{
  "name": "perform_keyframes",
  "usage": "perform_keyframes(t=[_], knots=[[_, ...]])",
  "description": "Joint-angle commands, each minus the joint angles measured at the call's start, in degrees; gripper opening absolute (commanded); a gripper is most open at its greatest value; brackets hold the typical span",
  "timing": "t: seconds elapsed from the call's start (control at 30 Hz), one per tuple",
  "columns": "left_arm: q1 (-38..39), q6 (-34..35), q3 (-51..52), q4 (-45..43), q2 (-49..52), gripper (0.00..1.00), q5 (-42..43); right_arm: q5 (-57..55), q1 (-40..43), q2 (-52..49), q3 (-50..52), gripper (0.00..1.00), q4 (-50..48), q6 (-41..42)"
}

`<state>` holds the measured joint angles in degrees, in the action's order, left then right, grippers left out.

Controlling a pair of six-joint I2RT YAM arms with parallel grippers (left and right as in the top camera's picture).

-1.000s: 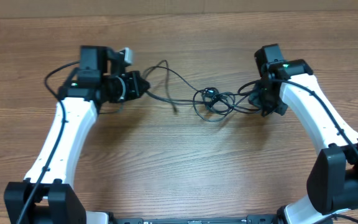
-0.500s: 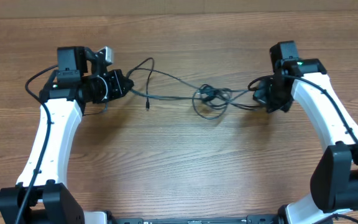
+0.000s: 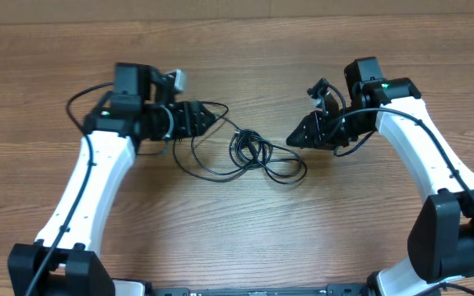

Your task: Untangle cables

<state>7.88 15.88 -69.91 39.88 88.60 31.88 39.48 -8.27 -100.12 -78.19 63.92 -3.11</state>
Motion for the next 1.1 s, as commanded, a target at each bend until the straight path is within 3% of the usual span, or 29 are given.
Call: perform_keyframes(t=[0.0, 0.27, 0.53, 0.73, 0.97, 1.07], knots=[[4.66, -1.11, -1.38, 0.15, -1.42, 0.64, -7.93, -12.85, 0.24, 1.09, 0.2, 0.37, -1.09, 7.63], [15.65, -1.11, -1.38, -2.89, 5.79, 0.63, -23.02, -17.77, 0.24, 1.09, 0.2, 0.45, -2.08, 12.35], [17.62, -1.11, -1.38, -7.72, 15.76, 0.57, -23.34, -17.79, 0.24, 1.09, 0.2, 0.45, -1.22, 12.33], [17.73, -0.79, -1.38, -10.14, 20.0, 0.36, -21.09, -17.79, 0.24, 1.09, 0.2, 0.45, -1.22, 12.35], [18.47, -0.63, -1.38, -9.9, 22.25, 0.36, -19.61, -17.77, 0.24, 1.09, 0.2, 0.45, -1.2, 12.35], [18.99, -0.61, -1.38, -9.9, 23.45, 0.26, -19.54, -17.77, 0.24, 1.09, 0.2, 0.45, -1.18, 12.35]])
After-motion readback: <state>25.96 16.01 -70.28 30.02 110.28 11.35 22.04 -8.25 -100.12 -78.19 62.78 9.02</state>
